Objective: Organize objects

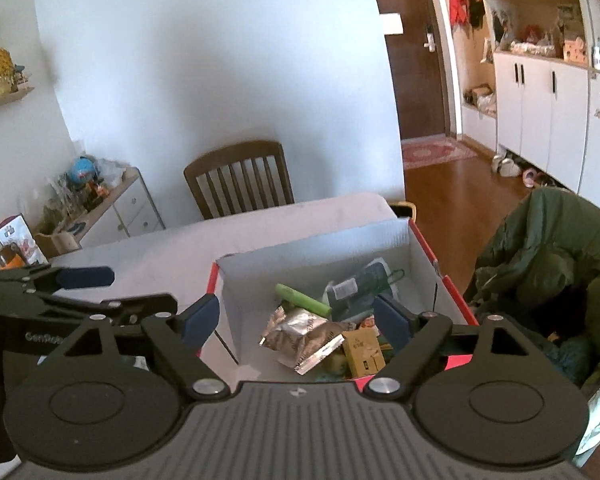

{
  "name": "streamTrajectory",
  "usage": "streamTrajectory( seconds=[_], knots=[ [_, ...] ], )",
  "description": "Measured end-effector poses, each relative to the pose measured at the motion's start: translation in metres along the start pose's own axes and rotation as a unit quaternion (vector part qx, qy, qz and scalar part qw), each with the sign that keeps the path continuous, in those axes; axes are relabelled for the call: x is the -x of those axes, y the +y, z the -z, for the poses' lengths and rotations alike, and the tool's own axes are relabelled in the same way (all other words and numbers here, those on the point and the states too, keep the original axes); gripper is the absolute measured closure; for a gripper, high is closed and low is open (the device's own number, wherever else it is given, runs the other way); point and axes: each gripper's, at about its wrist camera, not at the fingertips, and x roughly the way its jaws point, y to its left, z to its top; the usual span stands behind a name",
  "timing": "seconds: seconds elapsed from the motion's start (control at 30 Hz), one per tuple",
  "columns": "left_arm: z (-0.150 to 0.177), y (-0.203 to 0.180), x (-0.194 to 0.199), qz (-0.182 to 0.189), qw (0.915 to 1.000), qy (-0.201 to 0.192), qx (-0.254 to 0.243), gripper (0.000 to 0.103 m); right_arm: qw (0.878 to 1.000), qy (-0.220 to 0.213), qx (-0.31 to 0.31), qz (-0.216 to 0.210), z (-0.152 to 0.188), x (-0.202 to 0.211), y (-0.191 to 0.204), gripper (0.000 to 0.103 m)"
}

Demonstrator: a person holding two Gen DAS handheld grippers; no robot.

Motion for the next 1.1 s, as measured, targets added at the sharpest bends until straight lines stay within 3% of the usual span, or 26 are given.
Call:
streamTrajectory(
  seconds=[0.37, 1.1],
  knots=[
    [0.02, 0.021, 0.021, 0.025, 0.9984, 0.019, 0.046, 0.001, 1.0, -0.019, -0.001, 0.019, 0.012, 0.017, 0.023, 0.017],
    [0.044, 0.024, 0.046, 0.037, 0.9991, -0.011, 0.014, 0.001, 0.997, -0.036, -0.01, 0.064, 0.04, 0.032, 0.055, 0.017]
  ],
)
